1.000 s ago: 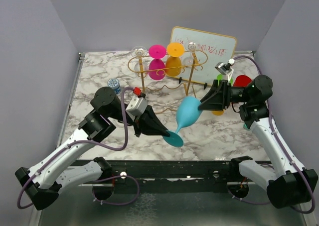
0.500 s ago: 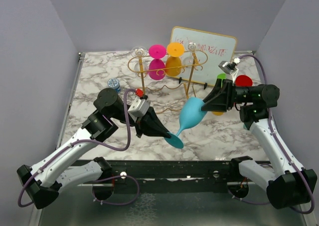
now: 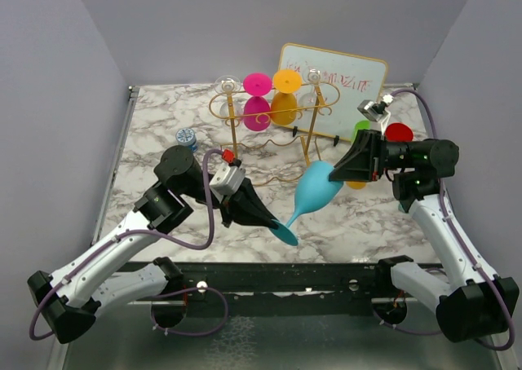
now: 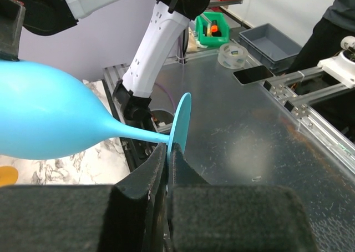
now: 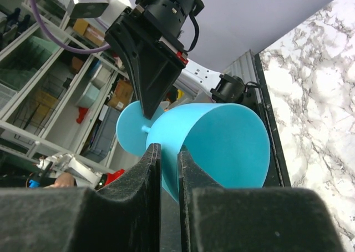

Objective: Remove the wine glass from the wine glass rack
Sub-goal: Place the wine glass at the center of the board.

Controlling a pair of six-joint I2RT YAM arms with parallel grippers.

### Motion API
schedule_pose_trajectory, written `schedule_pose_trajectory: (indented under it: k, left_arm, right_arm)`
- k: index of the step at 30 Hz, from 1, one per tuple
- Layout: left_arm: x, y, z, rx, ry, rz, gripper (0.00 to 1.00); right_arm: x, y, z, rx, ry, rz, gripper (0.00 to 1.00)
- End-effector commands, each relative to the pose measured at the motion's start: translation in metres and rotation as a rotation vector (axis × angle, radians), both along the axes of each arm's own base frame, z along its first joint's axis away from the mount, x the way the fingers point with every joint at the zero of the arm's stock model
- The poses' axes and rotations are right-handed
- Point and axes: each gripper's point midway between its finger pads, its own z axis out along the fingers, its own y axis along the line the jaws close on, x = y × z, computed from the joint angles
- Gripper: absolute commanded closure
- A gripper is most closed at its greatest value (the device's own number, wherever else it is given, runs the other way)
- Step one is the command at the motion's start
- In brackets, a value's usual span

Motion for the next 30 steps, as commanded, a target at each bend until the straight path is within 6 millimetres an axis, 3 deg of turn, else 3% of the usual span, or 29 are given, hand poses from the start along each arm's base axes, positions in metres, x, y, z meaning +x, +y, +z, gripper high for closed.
schedule_pose_trajectory:
  k: [1,5,10,13,16,19,24,30]
  left_arm:
    - [0.010,-0.004,-0.002,-0.004,-0.002,0.065,0.94]
    - [0.014,-0.005,-0.004,0.004,0.000,0.094,0.76]
    - [0.018,-0.006,-0.007,0.020,0.021,0.123,0.75]
    - [0.021,-0.006,-0.007,0.028,0.020,0.145,0.60]
    - [0.027,-0.007,-0.007,0.036,0.010,0.186,0.57]
    - [0.034,-0.008,-0.008,0.042,0.008,0.226,0.40]
    - [0.046,-0.010,-0.009,0.052,0.007,0.291,0.29]
    - [0.058,-0.011,-0.006,0.051,0.010,0.366,0.23]
  right_arm:
    - [-0.007,-0.001,0.002,0.004,-0.062,0.008,0.96]
    - [-0.008,-0.001,0.003,0.007,-0.065,0.005,1.00]
    - [-0.010,-0.001,0.006,0.008,-0.069,0.003,1.00]
    - [-0.007,-0.001,0.004,-0.007,-0.064,0.000,1.00]
    - [0.003,0.000,-0.005,-0.049,-0.048,-0.028,1.00]
    - [0.006,0.000,-0.009,-0.073,-0.061,-0.029,1.00]
    - [0.011,0.000,-0.016,-0.083,-0.033,-0.047,1.00]
    - [0.022,0.001,-0.035,-0.123,0.017,-0.081,1.00]
